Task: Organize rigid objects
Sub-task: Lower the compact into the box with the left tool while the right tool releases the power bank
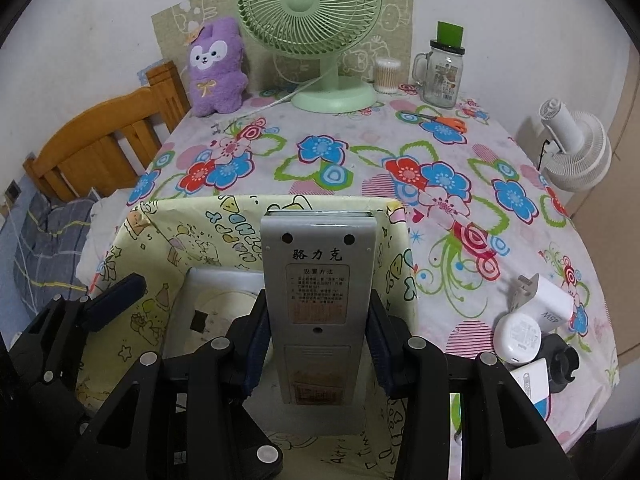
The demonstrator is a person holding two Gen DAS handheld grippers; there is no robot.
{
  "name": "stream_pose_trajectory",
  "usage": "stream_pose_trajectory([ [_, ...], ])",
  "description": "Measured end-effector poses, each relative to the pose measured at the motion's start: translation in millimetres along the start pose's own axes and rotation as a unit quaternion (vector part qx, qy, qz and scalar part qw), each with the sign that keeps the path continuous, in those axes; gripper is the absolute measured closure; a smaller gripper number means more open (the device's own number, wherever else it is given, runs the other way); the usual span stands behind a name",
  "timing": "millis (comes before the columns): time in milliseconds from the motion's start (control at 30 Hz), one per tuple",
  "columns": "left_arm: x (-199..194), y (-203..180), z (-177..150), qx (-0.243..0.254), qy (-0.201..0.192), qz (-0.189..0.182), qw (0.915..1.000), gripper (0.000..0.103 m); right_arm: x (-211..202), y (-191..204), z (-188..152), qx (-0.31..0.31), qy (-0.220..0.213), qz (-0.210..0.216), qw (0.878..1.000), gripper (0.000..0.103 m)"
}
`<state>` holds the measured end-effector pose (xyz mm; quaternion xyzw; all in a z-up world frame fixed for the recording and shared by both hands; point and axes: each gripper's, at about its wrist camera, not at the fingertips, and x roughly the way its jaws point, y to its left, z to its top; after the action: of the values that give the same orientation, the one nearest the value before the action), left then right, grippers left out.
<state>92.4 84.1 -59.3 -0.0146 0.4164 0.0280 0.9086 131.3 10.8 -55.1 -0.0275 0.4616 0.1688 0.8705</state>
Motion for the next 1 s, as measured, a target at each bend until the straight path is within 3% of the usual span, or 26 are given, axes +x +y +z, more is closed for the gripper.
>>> stream_pose_trajectory([
  [200, -5.6, 0.6, 0.3, -0.011, 0.000, 0.002, 0.9999, 0.010, -6.2, 1.4, -1.1, -0.009, -0.006, -0.001, 1.000, 0.053],
  [300, -12.3, 1.2, 1.0, -0.020, -0.008, 0.001, 0.9998, 0.008, -15.5, 3.3, -0.4, -0.022, -0.021, -0.017, 0.999, 0.038],
  [333, -15.8, 1.5, 1.2, -0.025, -0.011, -0.001, 0.9996, 0.008, -20.5, 2.7, -1.0, -0.024, -0.029, -0.003, 0.999, 0.033],
  [433, -23.0, -0.4, 1.9, -0.028, -0.017, -0.002, 0.9994, 0.007, -30.4, 1.2, -1.7, -0.023, -0.045, -0.006, 0.999, 0.024],
  [1000, -58.6, -37.4, 5.8, -0.023, -0.048, -0.003, 0.9986, 0.004, -76.5, -31.8, -11.9, -0.014, -0.088, -0.011, 0.996, 0.016],
])
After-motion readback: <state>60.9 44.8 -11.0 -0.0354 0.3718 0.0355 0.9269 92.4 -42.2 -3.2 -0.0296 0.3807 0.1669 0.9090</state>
